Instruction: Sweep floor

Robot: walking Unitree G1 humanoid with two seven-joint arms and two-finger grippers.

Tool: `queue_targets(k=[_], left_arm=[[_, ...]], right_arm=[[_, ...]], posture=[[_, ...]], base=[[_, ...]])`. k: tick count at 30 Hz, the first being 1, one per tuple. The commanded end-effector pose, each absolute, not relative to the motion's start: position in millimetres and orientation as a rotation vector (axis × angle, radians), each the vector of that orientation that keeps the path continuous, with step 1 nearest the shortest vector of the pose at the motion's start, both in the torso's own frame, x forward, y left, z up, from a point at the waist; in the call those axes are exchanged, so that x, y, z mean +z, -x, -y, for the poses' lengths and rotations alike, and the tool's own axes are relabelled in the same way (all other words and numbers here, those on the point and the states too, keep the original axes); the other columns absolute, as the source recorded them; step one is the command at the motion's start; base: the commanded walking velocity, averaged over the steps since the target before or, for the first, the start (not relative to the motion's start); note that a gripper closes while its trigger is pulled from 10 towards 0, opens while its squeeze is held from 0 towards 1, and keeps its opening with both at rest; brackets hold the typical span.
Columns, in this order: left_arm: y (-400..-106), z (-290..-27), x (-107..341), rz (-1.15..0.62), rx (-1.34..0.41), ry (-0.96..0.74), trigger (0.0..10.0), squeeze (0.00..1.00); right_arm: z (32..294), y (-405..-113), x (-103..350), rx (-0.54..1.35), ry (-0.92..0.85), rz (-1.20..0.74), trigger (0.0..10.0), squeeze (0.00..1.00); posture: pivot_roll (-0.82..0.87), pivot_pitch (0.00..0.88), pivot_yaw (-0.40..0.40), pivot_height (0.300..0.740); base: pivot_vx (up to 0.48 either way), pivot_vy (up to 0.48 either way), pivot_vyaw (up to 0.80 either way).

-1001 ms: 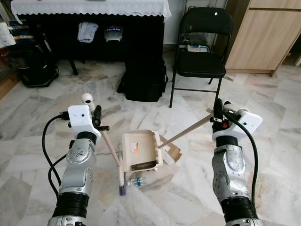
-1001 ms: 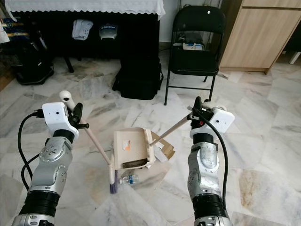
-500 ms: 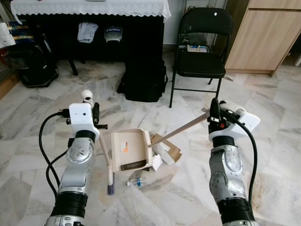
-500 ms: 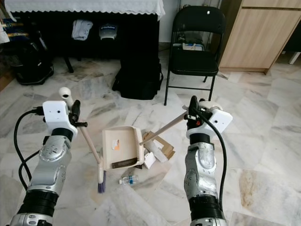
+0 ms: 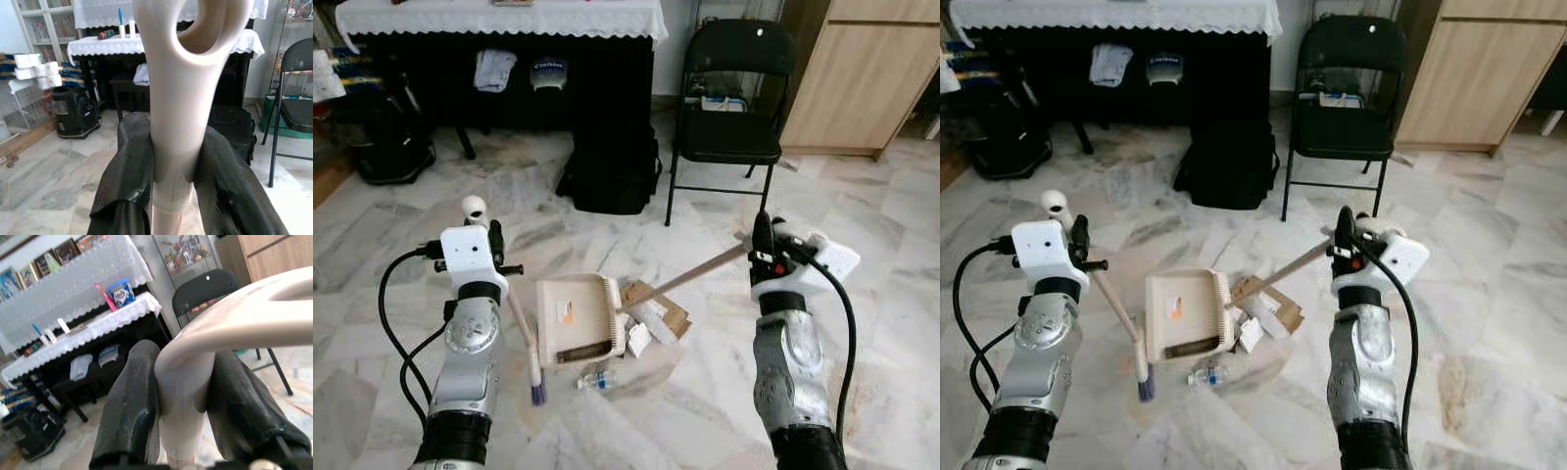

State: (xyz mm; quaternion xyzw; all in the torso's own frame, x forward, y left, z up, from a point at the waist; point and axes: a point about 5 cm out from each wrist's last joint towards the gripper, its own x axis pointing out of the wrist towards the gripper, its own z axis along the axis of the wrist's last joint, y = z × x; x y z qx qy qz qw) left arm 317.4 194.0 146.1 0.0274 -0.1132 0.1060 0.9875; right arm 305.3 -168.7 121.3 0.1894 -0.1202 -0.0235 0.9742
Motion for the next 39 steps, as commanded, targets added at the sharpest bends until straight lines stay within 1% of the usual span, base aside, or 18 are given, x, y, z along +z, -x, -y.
queue_targets(k=[1,5,12,18,21,25,29,34,39], left_arm=[[-318.1,-192.5,161.4,0.312,0.21,-0.047,10.0,0.0],[-319.7,-190.7,162.8,0.321,0.21,-0.043,10.0,0.0],[-322.3,-194.8,164.5,0.339,0.233,-0.049,10.0,0.0],[-319.9,-187.5,165.6,0.352,0.178,-0.036,10.0,0.0],[-318.6,-187.2,165.2,0.352,0.175,-0.04,10.0,0.0],[-315.8,-189.4,163.4,0.35,0.179,-0.04,10.0,0.0],[-316.4,-188.5,165.8,0.357,0.176,-0.034,10.0,0.0],[-316.5,-186.4,166.7,0.359,0.166,-0.046,10.0,0.0],[-308.5,-191.4,157.5,0.329,0.172,-0.069,10.0,0.0]], right_arm=[[170.4,-304.0,132.3,-0.047,-0.389,0.293,10.0,0.0],[170.8,-302.0,130.8,-0.056,-0.394,0.289,10.0,0.0],[171.0,-294.0,129.1,-0.076,-0.395,0.274,10.0,0.0],[178.4,-278.2,124.2,-0.133,-0.316,0.263,10.0,0.0],[180.2,-274.9,123.7,-0.148,-0.306,0.262,10.0,0.0],[188.3,-265.2,126.8,-0.205,-0.246,0.27,10.0,0.0],[194.7,-265.9,132.8,-0.241,-0.207,0.286,10.0,0.0],[195.4,-269.3,140.4,-0.223,-0.167,0.309,10.0,0.0],[198.8,-269.2,142.5,-0.234,-0.151,0.302,10.0,0.0]], posture=[[0.06,0.006,0.015,0.74],[0.06,0.0,0.016,0.74],[0.06,0.0,0.008,0.74],[0.06,0.0,0.014,0.74],[0.06,0.0,0.014,0.74],[0.05,0.0,0.02,0.74],[0.05,0.0,0.021,0.74],[0.05,0.0,0.021,0.74],[0.05,0.0,0.021,0.74]], base=[[0.0,0.0,0.0],[0.0,0.0,0.0],[0.0,0.0,0.0],[0.0,0.0,0.0],[0.0,0.0,0.0],[0.0,0.0,0.0],[0.0,0.0,0.0],[0.0,0.0,0.0],[0.0,0.0,0.0]])
